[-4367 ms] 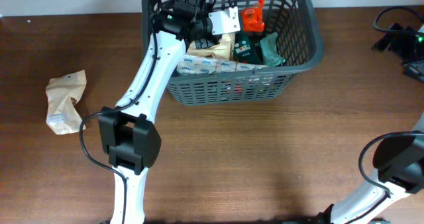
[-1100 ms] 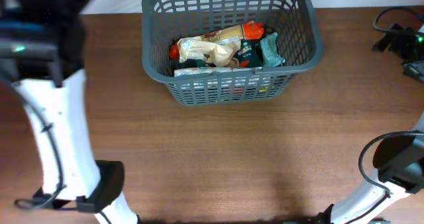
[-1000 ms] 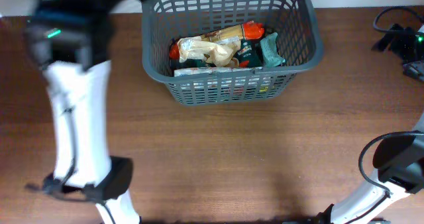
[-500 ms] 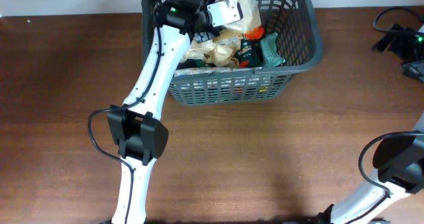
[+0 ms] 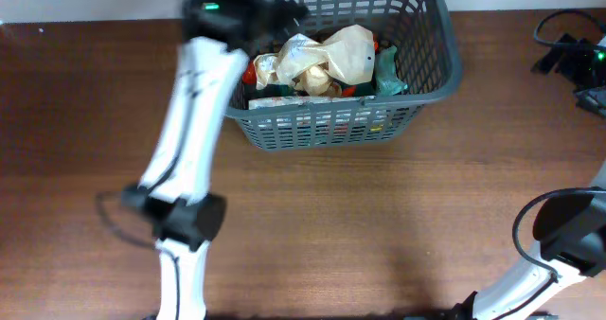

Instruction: Pack container

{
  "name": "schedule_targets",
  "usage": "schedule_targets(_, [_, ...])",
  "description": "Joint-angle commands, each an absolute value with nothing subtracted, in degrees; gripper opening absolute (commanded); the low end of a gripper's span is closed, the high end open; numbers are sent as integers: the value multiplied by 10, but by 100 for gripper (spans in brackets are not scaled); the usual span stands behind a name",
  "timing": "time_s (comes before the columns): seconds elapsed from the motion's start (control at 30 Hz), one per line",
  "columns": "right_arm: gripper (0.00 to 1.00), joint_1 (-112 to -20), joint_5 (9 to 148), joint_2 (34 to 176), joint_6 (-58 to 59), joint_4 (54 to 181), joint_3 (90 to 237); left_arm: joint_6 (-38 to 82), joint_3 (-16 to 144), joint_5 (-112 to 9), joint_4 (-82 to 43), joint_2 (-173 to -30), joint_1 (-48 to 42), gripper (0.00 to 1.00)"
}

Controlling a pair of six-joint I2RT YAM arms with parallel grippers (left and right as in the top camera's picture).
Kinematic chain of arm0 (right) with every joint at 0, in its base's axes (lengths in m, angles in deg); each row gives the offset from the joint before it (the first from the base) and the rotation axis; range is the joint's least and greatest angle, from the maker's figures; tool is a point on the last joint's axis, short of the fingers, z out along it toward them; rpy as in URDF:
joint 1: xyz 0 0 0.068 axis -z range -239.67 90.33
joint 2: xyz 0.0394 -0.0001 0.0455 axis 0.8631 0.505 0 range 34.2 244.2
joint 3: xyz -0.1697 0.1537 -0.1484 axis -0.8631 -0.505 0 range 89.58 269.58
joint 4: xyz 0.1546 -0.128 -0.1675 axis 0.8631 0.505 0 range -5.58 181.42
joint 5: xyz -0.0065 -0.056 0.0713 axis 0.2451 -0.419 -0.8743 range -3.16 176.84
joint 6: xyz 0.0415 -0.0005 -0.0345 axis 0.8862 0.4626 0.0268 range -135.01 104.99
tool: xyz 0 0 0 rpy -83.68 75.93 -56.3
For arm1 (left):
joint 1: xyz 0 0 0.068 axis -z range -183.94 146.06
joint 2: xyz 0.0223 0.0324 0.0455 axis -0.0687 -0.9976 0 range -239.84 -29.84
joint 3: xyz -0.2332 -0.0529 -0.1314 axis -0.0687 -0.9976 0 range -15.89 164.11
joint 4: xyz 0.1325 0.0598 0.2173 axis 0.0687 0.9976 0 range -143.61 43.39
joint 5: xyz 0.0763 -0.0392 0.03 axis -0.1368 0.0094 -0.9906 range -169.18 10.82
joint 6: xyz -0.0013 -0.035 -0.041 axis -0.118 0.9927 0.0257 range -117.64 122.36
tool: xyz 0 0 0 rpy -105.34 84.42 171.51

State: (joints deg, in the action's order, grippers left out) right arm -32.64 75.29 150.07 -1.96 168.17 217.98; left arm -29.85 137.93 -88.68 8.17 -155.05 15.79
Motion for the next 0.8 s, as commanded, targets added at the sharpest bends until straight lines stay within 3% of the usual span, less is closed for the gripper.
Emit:
schedule_targets(0.0, [99,-326,750,1490,-21,1682,2180,-190,1421,-922,100,-1427,102,99])
schedule_targets(0.33, [99,-326,750,1490,-21,1682,2180,-12,1411,-921,259,-1387,-90,99])
schedule_targets(0.43, [99,-336,750,1493,-21,1682,2177,-6,1389,-921,292,-1398,-125,99])
schedule_targets(0.77, [99,-455,750,1441,-21,1682,2176,-6,1360,-921,297,-1409,-136,99])
